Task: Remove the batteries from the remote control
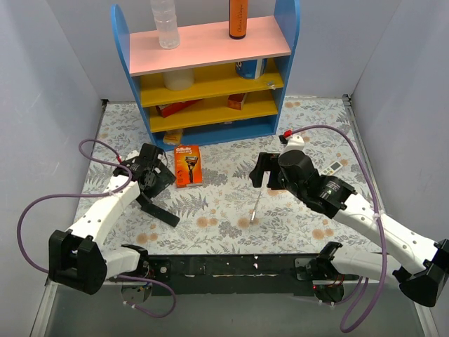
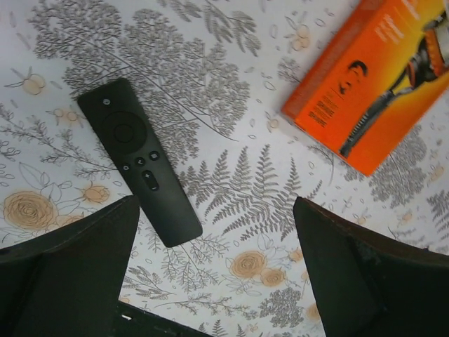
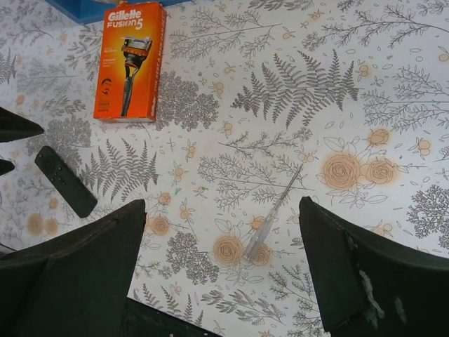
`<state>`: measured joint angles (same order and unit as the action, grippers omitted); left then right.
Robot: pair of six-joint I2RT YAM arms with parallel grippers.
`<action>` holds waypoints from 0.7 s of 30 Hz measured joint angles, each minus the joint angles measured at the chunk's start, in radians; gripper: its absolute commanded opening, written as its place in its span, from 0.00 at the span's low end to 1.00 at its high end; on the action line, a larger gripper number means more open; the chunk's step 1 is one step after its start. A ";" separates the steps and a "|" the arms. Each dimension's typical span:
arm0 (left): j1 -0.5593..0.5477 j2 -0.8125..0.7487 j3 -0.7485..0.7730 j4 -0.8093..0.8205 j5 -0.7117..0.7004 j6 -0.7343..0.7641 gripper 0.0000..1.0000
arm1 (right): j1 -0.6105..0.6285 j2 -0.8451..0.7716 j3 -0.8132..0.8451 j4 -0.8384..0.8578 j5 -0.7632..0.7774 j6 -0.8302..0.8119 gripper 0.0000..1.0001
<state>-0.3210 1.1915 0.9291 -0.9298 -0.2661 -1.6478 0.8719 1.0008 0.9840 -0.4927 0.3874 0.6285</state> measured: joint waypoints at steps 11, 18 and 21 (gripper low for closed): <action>0.090 0.034 -0.047 -0.043 -0.008 -0.156 0.82 | 0.000 -0.024 -0.050 0.001 -0.032 0.003 0.90; 0.099 0.085 -0.064 -0.080 -0.008 -0.260 0.79 | 0.000 -0.017 -0.050 -0.021 -0.044 0.000 0.88; 0.103 0.085 -0.094 -0.096 -0.016 -0.296 0.79 | 0.000 -0.016 -0.050 -0.032 -0.053 0.001 0.88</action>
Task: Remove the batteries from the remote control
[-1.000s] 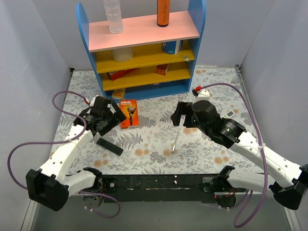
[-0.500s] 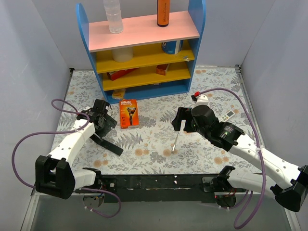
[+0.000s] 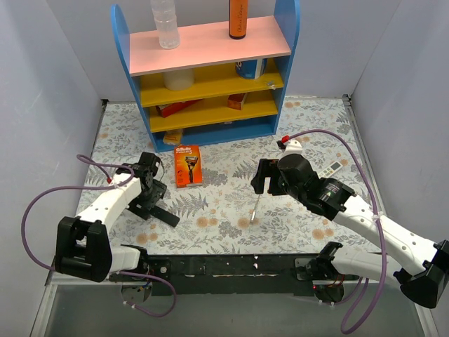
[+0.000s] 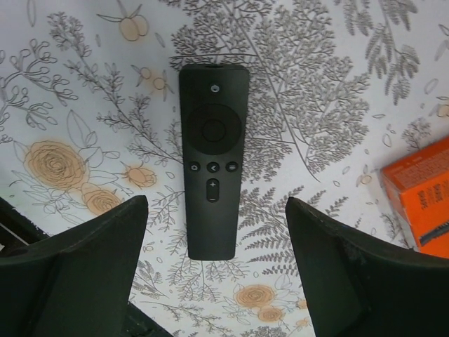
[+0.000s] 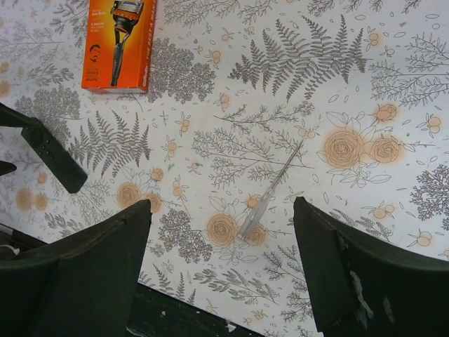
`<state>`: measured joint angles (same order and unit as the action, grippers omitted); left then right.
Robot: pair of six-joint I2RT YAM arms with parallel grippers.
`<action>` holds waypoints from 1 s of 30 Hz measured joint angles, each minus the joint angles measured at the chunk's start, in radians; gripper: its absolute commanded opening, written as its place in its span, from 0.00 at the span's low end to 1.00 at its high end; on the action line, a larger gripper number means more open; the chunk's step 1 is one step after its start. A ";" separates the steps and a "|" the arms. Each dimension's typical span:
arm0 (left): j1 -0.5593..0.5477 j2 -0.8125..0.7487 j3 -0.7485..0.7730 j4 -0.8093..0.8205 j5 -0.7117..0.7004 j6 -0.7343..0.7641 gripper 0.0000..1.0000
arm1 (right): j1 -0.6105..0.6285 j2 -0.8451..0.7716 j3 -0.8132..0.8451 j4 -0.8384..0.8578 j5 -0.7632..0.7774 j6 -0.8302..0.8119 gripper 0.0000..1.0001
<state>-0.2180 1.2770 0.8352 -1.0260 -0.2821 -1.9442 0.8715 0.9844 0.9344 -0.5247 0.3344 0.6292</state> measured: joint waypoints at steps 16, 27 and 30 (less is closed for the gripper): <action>0.008 0.033 -0.085 0.026 -0.026 -0.041 0.78 | 0.000 -0.011 0.000 0.001 -0.026 -0.001 0.87; 0.013 0.079 -0.130 0.097 -0.023 -0.049 0.58 | 0.000 -0.011 0.000 0.003 -0.048 -0.005 0.87; 0.013 0.074 -0.136 0.118 -0.020 -0.053 0.47 | 0.000 -0.012 -0.006 0.013 -0.056 -0.010 0.87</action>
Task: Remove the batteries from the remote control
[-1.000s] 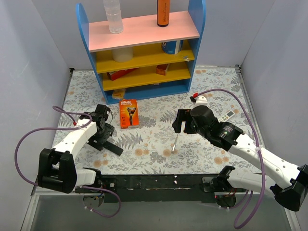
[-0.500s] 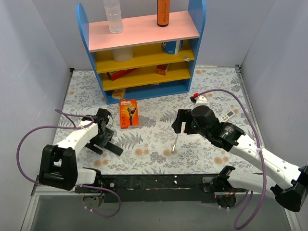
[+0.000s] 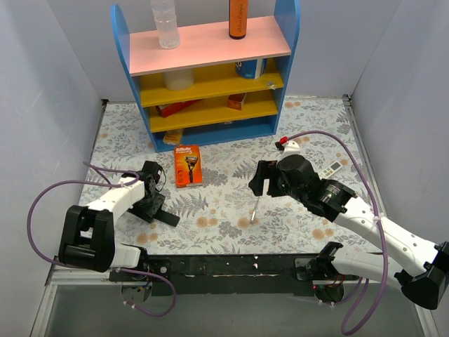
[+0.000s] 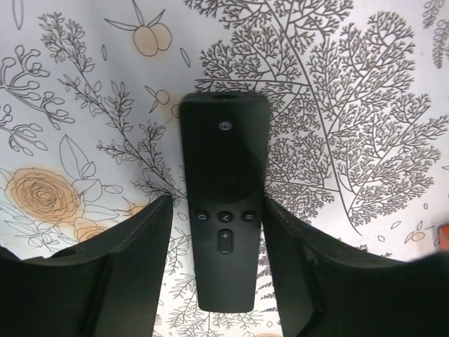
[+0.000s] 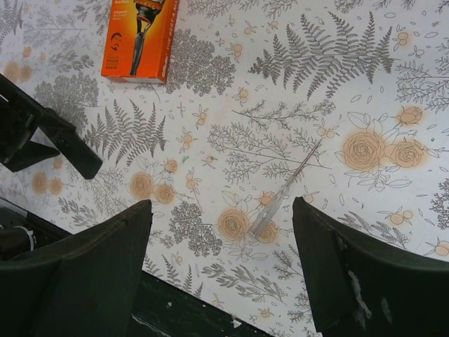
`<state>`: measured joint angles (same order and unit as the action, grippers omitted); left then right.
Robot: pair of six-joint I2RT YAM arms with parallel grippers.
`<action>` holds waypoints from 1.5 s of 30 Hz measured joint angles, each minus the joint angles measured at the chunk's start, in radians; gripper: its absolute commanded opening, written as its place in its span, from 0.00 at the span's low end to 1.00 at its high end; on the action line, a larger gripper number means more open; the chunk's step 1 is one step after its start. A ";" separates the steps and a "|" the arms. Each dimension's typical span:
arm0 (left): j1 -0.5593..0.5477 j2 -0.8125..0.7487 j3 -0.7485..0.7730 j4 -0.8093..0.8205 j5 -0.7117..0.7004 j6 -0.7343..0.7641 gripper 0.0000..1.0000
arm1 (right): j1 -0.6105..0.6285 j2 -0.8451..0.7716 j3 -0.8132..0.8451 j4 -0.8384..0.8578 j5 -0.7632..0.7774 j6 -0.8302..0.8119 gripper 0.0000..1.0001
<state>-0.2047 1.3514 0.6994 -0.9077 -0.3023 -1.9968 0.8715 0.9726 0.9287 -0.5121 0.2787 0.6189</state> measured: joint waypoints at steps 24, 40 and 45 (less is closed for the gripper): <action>0.000 -0.498 -0.190 0.481 0.624 0.271 0.07 | 0.015 0.292 -0.155 0.671 -0.631 -0.042 0.90; 0.000 -0.688 -0.323 0.928 0.966 0.206 0.00 | 0.066 0.510 -0.186 1.224 -0.876 0.290 0.90; 0.000 -0.700 -0.364 1.016 0.990 0.158 0.01 | 0.072 0.520 -0.206 1.311 -0.896 0.352 0.87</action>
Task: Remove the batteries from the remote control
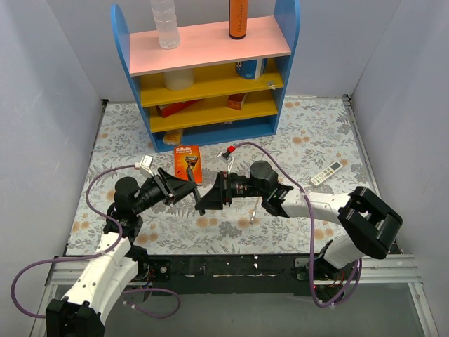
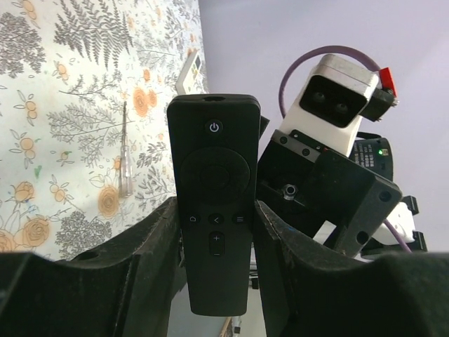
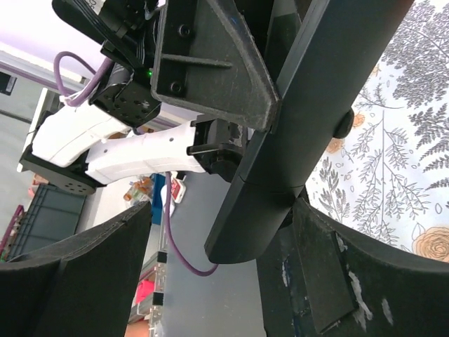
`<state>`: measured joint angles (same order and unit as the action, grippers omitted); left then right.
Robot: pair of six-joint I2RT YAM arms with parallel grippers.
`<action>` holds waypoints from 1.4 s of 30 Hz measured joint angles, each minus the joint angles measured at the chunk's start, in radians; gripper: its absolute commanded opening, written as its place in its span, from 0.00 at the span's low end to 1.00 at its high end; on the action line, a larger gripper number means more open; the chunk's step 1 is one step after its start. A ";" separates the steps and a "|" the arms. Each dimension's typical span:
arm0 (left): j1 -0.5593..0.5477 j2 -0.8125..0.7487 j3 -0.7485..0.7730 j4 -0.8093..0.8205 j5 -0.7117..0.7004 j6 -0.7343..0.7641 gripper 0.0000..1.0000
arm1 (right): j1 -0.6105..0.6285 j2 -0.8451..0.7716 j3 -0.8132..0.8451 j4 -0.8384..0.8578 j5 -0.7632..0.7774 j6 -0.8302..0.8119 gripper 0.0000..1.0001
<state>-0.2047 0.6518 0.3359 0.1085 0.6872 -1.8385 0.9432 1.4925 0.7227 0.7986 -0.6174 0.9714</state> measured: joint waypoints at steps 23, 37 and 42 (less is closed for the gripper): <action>0.000 -0.004 -0.021 0.130 0.050 -0.059 0.72 | 0.003 -0.002 -0.034 -0.010 0.035 0.032 0.20; 0.000 0.177 0.106 -0.137 -0.024 0.125 0.64 | 0.068 -0.022 0.192 -0.634 0.311 -0.343 0.19; 0.000 0.248 0.132 -0.178 -0.040 0.159 0.54 | 0.097 -0.007 0.212 -0.743 0.386 -0.410 0.18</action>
<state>-0.2047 0.8993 0.4683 -0.0692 0.6468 -1.6798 1.0401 1.4857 0.9352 0.0555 -0.2310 0.5610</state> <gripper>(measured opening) 0.595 0.448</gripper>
